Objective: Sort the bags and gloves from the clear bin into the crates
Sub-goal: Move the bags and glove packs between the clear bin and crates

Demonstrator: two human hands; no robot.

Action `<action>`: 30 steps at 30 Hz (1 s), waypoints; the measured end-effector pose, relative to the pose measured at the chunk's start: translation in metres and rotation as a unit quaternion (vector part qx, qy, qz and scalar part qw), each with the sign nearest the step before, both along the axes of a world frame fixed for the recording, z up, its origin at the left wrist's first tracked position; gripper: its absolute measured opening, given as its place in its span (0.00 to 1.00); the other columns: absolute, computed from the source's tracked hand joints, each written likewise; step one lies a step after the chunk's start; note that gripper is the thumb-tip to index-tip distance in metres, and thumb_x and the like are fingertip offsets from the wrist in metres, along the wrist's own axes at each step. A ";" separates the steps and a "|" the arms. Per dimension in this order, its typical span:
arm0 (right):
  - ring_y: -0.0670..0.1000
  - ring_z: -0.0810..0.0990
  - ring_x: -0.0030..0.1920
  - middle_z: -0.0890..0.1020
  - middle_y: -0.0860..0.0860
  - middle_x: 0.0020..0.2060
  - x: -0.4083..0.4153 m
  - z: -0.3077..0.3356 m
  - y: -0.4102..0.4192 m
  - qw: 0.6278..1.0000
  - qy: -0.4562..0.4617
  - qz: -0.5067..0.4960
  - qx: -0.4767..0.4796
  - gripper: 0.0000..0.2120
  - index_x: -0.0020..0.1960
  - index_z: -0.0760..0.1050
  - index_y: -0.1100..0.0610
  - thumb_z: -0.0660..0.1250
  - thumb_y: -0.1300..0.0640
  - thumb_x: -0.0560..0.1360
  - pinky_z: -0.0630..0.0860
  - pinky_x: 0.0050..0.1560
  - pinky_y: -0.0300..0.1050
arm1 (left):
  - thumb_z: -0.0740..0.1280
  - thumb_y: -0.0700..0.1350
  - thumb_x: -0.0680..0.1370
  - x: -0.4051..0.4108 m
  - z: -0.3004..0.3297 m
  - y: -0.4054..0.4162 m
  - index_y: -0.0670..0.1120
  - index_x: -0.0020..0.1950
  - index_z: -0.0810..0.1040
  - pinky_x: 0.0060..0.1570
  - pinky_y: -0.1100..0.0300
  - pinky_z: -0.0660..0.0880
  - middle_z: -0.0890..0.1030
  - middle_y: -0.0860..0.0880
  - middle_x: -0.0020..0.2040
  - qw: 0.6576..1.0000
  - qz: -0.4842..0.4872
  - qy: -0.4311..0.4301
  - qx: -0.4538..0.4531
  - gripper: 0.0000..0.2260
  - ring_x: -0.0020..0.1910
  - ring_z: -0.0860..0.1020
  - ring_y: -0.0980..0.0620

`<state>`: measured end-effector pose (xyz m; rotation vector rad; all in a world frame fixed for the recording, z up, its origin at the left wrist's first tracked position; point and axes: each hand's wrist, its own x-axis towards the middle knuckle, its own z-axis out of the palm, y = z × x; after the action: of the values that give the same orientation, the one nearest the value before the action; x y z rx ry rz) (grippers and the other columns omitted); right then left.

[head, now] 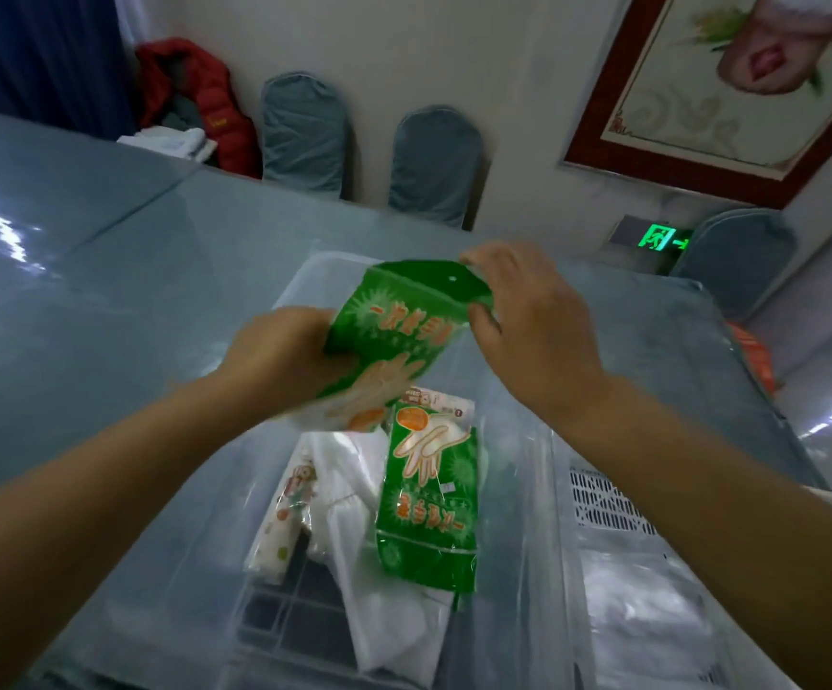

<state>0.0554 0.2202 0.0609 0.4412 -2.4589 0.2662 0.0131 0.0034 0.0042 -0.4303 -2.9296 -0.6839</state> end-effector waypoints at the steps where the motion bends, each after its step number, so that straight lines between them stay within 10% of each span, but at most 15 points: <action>1: 0.59 0.79 0.47 0.81 0.58 0.47 0.002 -0.007 0.003 0.998 0.051 0.003 0.025 0.12 0.53 0.77 0.61 0.66 0.68 0.69 0.75 0.45 0.51 | 0.66 0.56 0.69 -0.009 0.000 -0.004 0.50 0.47 0.80 0.39 0.54 0.77 0.83 0.45 0.39 0.999 0.027 0.019 0.005 0.12 0.39 0.80 0.41; 5: 0.58 0.79 0.46 0.82 0.55 0.45 0.012 -0.052 -0.014 0.981 -0.176 0.055 0.061 0.06 0.49 0.78 0.56 0.64 0.61 0.74 0.73 0.42 0.49 | 0.68 0.53 0.70 -0.038 -0.010 -0.018 0.49 0.51 0.79 0.42 0.49 0.79 0.84 0.42 0.44 0.996 0.073 -0.017 0.057 0.13 0.40 0.81 0.41; 11: 0.57 0.76 0.54 0.77 0.54 0.57 0.016 -0.118 -0.057 0.788 -0.487 0.177 0.331 0.17 0.63 0.71 0.47 0.61 0.59 0.76 0.72 0.46 0.46 | 0.69 0.51 0.71 -0.044 -0.026 -0.023 0.49 0.52 0.80 0.43 0.46 0.79 0.84 0.43 0.46 0.991 0.060 -0.032 0.113 0.12 0.43 0.81 0.42; 14: 0.56 0.75 0.43 0.76 0.54 0.43 0.020 -0.125 -0.070 0.750 -0.548 0.148 0.340 0.12 0.58 0.74 0.57 0.59 0.53 0.77 0.68 0.36 0.43 | 0.69 0.50 0.72 -0.043 -0.025 -0.023 0.49 0.53 0.80 0.43 0.46 0.79 0.84 0.44 0.46 0.990 0.051 -0.032 0.126 0.11 0.42 0.81 0.44; 21: 0.55 0.75 0.41 0.77 0.54 0.41 0.008 -0.100 -0.054 0.812 -0.425 0.183 0.355 0.04 0.48 0.74 0.56 0.62 0.60 0.74 0.68 0.34 0.45 | 0.67 0.53 0.74 -0.042 -0.023 -0.020 0.49 0.52 0.79 0.34 0.56 0.77 0.84 0.47 0.44 0.997 0.052 -0.027 0.050 0.12 0.37 0.80 0.48; 30: 0.51 0.76 0.43 0.78 0.52 0.41 0.000 -0.052 0.001 0.972 -0.193 0.127 -0.042 0.02 0.44 0.77 0.58 0.69 0.62 0.71 0.71 0.41 0.46 | 0.64 0.53 0.75 -0.027 -0.011 -0.011 0.51 0.54 0.78 0.35 0.57 0.76 0.84 0.47 0.44 0.999 0.029 -0.029 -0.025 0.11 0.36 0.79 0.48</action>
<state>0.0554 0.2211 0.0088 0.7274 -2.7515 0.6119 -0.0137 -0.0077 -0.0070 -0.3355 -3.0059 -0.6258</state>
